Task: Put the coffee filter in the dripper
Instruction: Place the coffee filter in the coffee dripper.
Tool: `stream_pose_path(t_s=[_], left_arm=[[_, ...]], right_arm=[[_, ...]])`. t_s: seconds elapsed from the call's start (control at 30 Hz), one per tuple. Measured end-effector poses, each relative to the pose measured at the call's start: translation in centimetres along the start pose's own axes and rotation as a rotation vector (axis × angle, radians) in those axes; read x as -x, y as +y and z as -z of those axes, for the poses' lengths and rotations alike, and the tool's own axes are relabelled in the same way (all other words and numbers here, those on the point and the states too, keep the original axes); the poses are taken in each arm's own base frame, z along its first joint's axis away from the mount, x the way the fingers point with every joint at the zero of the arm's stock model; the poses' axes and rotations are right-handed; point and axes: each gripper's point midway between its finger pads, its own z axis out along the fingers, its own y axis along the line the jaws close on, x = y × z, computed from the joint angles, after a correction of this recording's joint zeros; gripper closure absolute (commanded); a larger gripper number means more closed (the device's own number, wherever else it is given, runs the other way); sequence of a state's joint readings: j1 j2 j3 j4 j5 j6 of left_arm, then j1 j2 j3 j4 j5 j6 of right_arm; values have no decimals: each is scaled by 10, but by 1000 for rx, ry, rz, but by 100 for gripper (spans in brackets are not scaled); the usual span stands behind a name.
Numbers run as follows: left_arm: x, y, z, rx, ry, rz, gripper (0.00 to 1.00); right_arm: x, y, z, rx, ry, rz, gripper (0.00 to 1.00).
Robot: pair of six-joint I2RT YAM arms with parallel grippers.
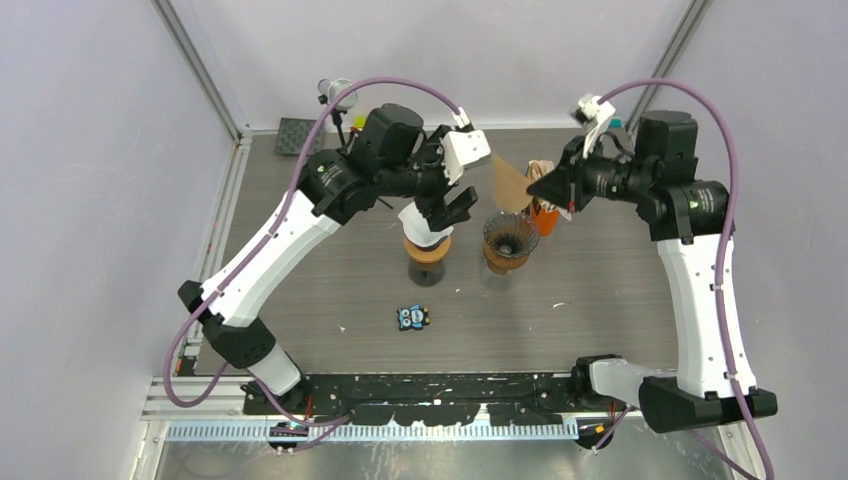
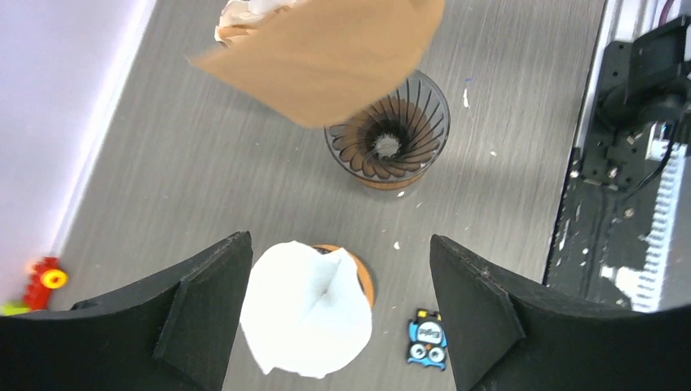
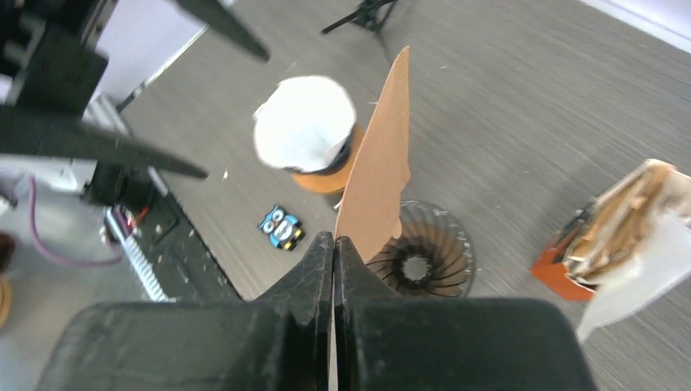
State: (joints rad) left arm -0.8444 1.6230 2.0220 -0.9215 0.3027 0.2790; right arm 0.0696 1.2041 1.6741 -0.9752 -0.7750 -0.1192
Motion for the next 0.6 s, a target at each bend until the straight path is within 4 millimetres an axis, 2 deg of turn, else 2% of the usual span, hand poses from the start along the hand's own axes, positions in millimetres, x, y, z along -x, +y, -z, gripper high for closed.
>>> stream_pose_path(t_s=[0.17,0.33,0.6], left_arm=[[1,-9,23,-13,-14,-170,20],[-4,-31,39,-69,-21,-332,25],[-28,-56,32,-207,17,-395,37]], right_arm=[[-31,41,-9,166,87,105,100],[-53,67,-17,280,153,175,100],[-61,90,-20,385,167,264,100]])
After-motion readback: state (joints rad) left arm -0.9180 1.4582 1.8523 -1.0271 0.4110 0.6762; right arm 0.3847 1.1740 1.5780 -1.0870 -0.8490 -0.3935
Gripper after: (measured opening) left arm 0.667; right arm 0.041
